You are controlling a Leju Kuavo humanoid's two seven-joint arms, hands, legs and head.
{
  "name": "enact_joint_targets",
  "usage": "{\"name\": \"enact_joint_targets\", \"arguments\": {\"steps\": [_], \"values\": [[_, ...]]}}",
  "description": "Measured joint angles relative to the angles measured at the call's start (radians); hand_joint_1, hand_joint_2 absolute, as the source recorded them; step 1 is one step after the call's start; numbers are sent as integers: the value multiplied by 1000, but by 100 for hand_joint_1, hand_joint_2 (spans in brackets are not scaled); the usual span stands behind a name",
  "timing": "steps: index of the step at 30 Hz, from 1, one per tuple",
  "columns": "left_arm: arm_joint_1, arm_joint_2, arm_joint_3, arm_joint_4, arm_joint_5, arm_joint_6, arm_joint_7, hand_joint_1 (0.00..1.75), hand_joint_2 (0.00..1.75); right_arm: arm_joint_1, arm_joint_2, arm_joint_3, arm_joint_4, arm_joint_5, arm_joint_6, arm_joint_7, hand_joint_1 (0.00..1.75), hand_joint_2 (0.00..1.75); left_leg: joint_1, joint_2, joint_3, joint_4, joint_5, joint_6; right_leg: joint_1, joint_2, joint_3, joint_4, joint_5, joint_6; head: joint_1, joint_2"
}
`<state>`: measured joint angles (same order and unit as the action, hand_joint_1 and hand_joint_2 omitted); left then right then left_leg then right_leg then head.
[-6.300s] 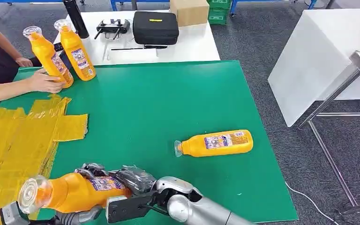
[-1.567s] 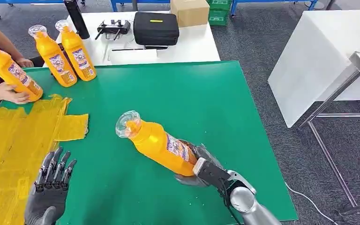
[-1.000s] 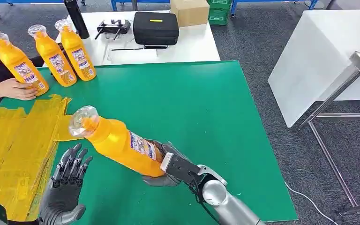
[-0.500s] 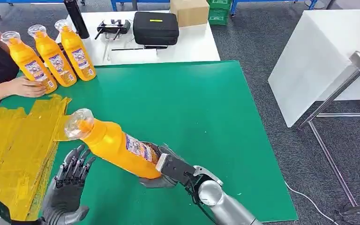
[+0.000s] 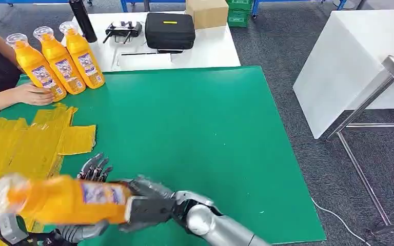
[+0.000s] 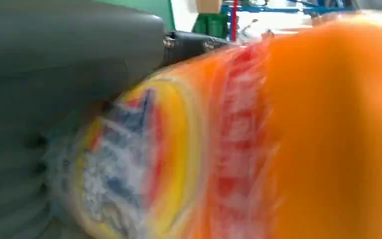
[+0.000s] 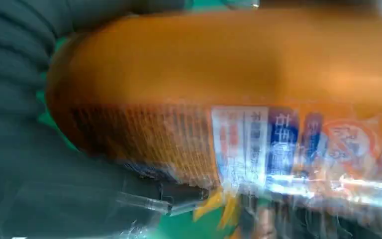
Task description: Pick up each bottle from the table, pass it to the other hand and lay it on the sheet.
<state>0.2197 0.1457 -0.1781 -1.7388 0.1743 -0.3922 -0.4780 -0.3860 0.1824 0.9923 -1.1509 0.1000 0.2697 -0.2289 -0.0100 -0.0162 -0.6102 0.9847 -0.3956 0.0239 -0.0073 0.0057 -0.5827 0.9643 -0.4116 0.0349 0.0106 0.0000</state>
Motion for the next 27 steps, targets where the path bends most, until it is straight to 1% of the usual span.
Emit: {"name": "enact_joint_targets", "arguments": {"steps": [5, 19, 20, 27], "values": [[-1, 2, 5, 13, 13, -5, -2, 0, 175, -34, 15, 49, 42, 0, -13, -1, 175, 175, 0, 0, -1, 0, 1, -1, 0, 0, -1, 0, 0, 0, 0, 0], [1, 4, 15, 41, 52, -29, 2, 0, 175, -66, 24, 85, 98, -8, -18, -9, 175, 175, 0, 0, -1, 0, 1, -1, 0, 0, -1, 0, 1, 0, 0, 0], [1, 5, 15, 43, 58, -33, 4, 175, 175, -68, 24, 88, 103, -8, -18, -10, 175, 175, 0, 0, -1, 0, 1, -1, 0, 0, -1, 0, 1, 0, 0, 0], [2, 7, 15, 64, 101, -72, 0, 175, 175, -78, 30, 101, 132, -10, -25, -21, 175, 175, 0, 0, -1, 0, 1, -1, 0, 0, -1, 0, 1, 0, 0, 0]]}}
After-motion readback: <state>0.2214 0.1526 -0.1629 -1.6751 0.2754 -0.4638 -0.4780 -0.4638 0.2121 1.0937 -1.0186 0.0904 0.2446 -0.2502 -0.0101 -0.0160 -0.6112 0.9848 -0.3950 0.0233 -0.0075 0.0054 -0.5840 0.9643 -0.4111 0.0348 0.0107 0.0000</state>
